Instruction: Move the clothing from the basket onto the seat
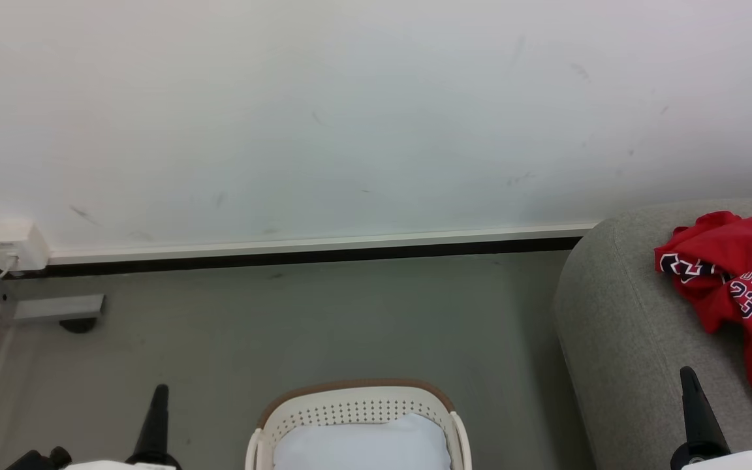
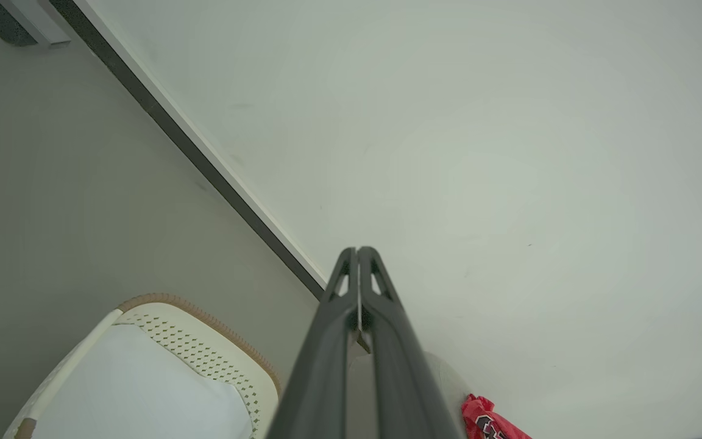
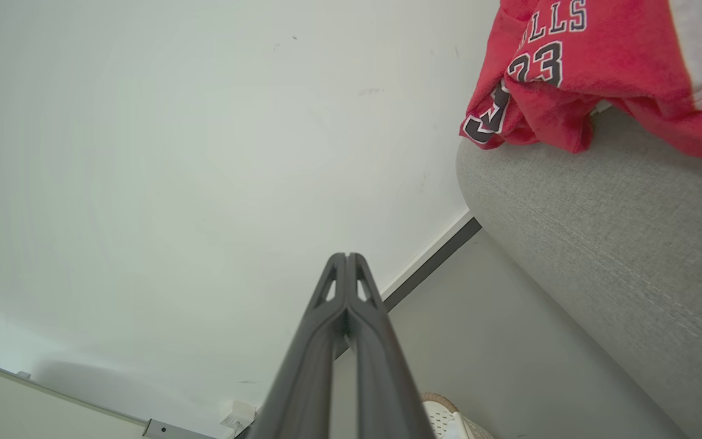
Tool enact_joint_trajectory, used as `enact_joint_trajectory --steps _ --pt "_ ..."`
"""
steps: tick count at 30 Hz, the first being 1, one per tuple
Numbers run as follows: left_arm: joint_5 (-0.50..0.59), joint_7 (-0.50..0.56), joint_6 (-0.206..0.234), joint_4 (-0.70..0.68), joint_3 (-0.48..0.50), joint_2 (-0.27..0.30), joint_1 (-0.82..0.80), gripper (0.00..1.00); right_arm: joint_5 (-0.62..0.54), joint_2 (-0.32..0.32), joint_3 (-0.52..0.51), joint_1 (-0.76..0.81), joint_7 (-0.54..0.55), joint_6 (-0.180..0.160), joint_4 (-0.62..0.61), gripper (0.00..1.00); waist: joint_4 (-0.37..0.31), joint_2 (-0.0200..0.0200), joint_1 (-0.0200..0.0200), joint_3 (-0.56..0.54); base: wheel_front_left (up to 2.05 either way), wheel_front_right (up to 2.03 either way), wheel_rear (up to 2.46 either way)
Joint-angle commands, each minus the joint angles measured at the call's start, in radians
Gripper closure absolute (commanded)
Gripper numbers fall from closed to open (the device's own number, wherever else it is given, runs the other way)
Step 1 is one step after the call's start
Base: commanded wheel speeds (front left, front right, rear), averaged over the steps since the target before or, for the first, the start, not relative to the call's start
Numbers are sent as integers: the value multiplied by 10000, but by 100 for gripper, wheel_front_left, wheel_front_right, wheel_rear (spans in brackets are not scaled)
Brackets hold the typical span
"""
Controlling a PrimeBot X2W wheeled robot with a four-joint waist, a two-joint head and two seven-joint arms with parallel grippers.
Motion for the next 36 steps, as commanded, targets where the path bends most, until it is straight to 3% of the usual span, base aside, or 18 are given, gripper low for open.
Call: enact_joint_trajectory --steps 1,36 --pt "-271 67 -18 -121 56 20 -224 100 298 -36 -86 -201 71 -9 -41 100 3 -1 0 5 0 0 0" --pt "-3407 948 -29 -182 272 -99 -546 100 3528 59 -639 -526 955 -15 76 100 101 -1 0 137 0 0 0"
